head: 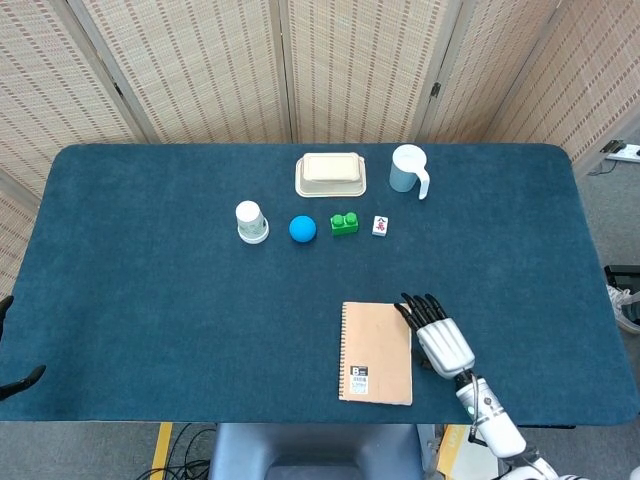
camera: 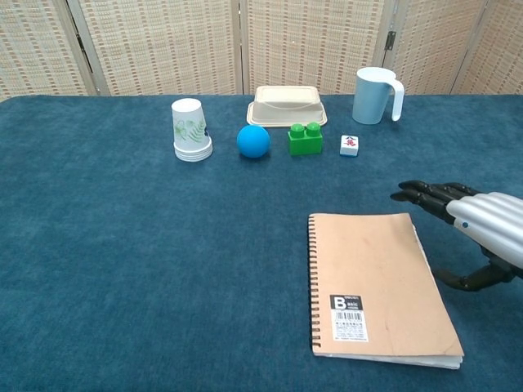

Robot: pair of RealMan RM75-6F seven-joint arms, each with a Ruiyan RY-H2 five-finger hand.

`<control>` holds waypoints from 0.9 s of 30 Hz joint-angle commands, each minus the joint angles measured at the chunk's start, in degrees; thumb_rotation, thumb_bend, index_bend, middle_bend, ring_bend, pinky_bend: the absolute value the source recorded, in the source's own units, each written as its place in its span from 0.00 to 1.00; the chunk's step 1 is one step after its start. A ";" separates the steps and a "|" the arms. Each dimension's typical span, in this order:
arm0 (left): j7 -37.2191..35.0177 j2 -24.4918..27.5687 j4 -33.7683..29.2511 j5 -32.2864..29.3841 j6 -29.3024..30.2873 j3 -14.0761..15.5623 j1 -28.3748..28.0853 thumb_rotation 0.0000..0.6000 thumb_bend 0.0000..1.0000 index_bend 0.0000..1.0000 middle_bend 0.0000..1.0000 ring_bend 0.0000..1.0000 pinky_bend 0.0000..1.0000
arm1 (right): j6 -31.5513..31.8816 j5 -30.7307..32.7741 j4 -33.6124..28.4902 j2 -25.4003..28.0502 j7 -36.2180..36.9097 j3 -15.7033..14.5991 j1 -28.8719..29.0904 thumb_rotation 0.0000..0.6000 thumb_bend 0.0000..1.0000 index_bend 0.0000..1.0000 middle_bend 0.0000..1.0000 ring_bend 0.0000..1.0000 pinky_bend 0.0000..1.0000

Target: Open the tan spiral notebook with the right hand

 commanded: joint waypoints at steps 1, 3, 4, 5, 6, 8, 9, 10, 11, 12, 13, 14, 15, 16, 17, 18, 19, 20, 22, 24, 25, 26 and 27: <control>-0.01 -0.01 -0.03 -0.08 -0.05 -0.04 -0.02 1.00 0.02 0.05 0.00 0.09 0.14 | 1.84 -1.18 -1.84 0.89 0.15 0.39 0.09 1.00 0.37 0.00 0.00 0.00 0.00; -0.10 -0.04 -0.10 -0.46 -0.01 -0.23 0.02 1.00 0.02 0.05 0.00 0.09 0.14 | 2.33 -1.62 -3.24 1.25 -0.10 0.88 0.55 1.00 0.37 0.00 0.00 0.00 0.00; -0.27 0.03 -0.21 -0.76 0.01 -0.36 0.09 1.00 0.02 0.05 0.00 0.09 0.14 | 2.27 -1.83 -3.99 1.33 -0.48 1.21 1.01 1.00 0.37 0.00 0.00 0.00 0.00; -0.53 0.16 -0.35 -1.03 0.05 -0.47 0.18 1.00 0.02 0.05 0.00 0.09 0.14 | 2.07 -1.95 -4.49 1.28 -0.83 1.51 1.46 1.00 0.37 0.00 0.00 0.00 0.00; -1.10 0.41 -0.60 -1.49 0.23 -0.68 0.39 1.00 0.02 0.05 0.00 0.09 0.14 | 1.54 -2.01 -5.01 1.02 -1.32 2.03 2.26 1.00 0.37 0.00 0.00 0.00 0.00; -2.13 1.00 -1.23 -2.65 0.66 -1.07 0.96 1.00 0.02 0.05 0.00 0.09 0.14 | -0.05 -1.58 -5.44 0.32 -2.18 3.24 3.91 1.00 0.37 0.00 0.00 0.00 0.00; -2.53 1.37 -1.49 -3.36 0.93 -1.28 1.33 1.00 0.02 0.05 0.00 0.09 0.14 | -1.10 -1.14 -5.59 -0.18 -2.55 4.01 4.90 1.00 0.37 0.00 0.00 0.00 0.00; -3.05 2.00 -1.71 -4.45 1.34 -1.50 1.96 1.00 0.02 0.05 0.00 0.09 0.14 | -2.51 -0.58 -5.77 -0.92 -3.15 5.09 6.32 1.00 0.37 0.00 0.00 0.00 0.00; -3.50 2.53 -1.87 -5.51 1.61 -1.71 2.49 1.00 0.02 0.05 0.00 0.09 0.14 | -3.48 -0.28 -5.82 -1.58 -3.66 5.96 7.47 1.00 0.37 0.00 0.00 0.00 0.00; -4.31 3.33 -2.01 -7.04 1.84 -2.03 3.21 1.00 0.02 0.05 0.00 0.09 0.14 | -4.66 0.01 -5.70 -2.61 -4.31 7.17 9.10 1.00 0.37 0.00 0.00 0.00 0.00; -4.91 3.74 -2.06 -7.83 1.89 -2.25 3.54 1.00 0.02 0.05 0.00 0.09 0.14 | -5.29 0.24 -5.56 -3.19 -4.66 7.81 9.95 1.00 0.37 0.00 0.00 0.00 0.00; -6.20 4.45 -2.10 -8.93 1.85 -2.65 3.97 1.00 0.02 0.05 0.00 0.09 0.14 | -6.48 0.97 -5.25 -4.21 -5.39 8.90 11.34 1.00 0.37 0.00 0.00 0.00 0.00; -8.26 5.33 -1.83 -10.39 1.79 -3.30 4.52 1.00 0.02 0.05 0.00 0.09 0.14 | -8.38 1.97 -4.91 -5.66 -6.27 10.48 13.43 1.00 0.37 0.00 0.00 0.00 0.00; -9.76 5.90 -1.55 -11.05 1.55 -3.65 4.77 1.00 0.02 0.05 0.00 0.09 0.14 | -9.79 2.94 -4.52 -6.71 -6.83 11.60 14.88 1.00 0.37 0.00 0.00 0.00 0.00; -11.30 6.41 -1.22 -11.55 1.30 -3.95 5.00 1.00 0.02 0.05 0.00 0.09 0.14 | -11.25 4.03 -4.01 -7.78 -7.45 12.69 16.32 1.00 0.37 0.00 0.00 0.00 0.00; -13.35 7.02 -0.82 -12.10 0.92 -4.30 5.28 1.00 0.02 0.05 0.00 0.09 0.14 | -13.13 5.53 -3.14 -9.25 -8.46 13.99 18.21 1.00 0.37 0.00 0.00 0.00 0.00; -14.73 7.42 -0.49 -12.40 0.67 -4.52 5.47 1.00 0.02 0.05 0.00 0.09 0.14 | -14.40 6.44 -2.35 -10.38 -9.19 14.80 19.62 1.00 0.37 0.00 0.00 0.00 0.00; -16.04 7.80 -0.17 -12.60 0.44 -4.70 5.66 1.00 0.02 0.05 0.00 0.09 0.14 | -15.61 7.23 -1.44 -11.47 -9.87 15.45 21.00 1.00 0.37 0.00 0.00 0.00 0.00; -18.92 8.51 0.60 -12.96 -0.07 -5.11 6.01 1.00 0.02 0.05 0.00 0.09 0.14 | -17.83 8.93 0.79 -13.94 -11.27 16.52 23.73 1.00 0.37 0.00 0.00 0.00 0.00; -21.01 8.98 1.24 -13.51 -0.28 -5.55 6.35 1.00 0.02 0.05 0.00 0.09 0.14 | -19.05 10.05 2.65 -15.69 -11.98 17.04 25.53 1.00 0.37 0.00 0.00 0.00 0.00; -21.84 9.15 1.62 -13.99 -0.19 -5.86 6.60 1.00 0.02 0.05 0.00 0.09 0.14 | -19.49 10.71 3.60 -16.52 -12.26 17.23 26.34 1.00 0.37 0.00 0.00 0.00 0.00; -22.25 9.22 1.81 -14.33 0.01 -6.08 6.80 1.00 0.02 0.05 0.00 0.09 0.14 | -19.53 11.06 3.98 -16.88 -12.28 17.30 26.71 1.00 0.37 0.00 0.00 0.00 0.00; -22.44 9.24 2.00 -14.61 0.38 -6.25 7.08 1.00 0.02 0.05 0.00 0.09 0.14 | -19.16 11.24 4.03 -16.96 -12.18 17.22 26.85 1.00 0.37 0.00 0.00 0.00 0.00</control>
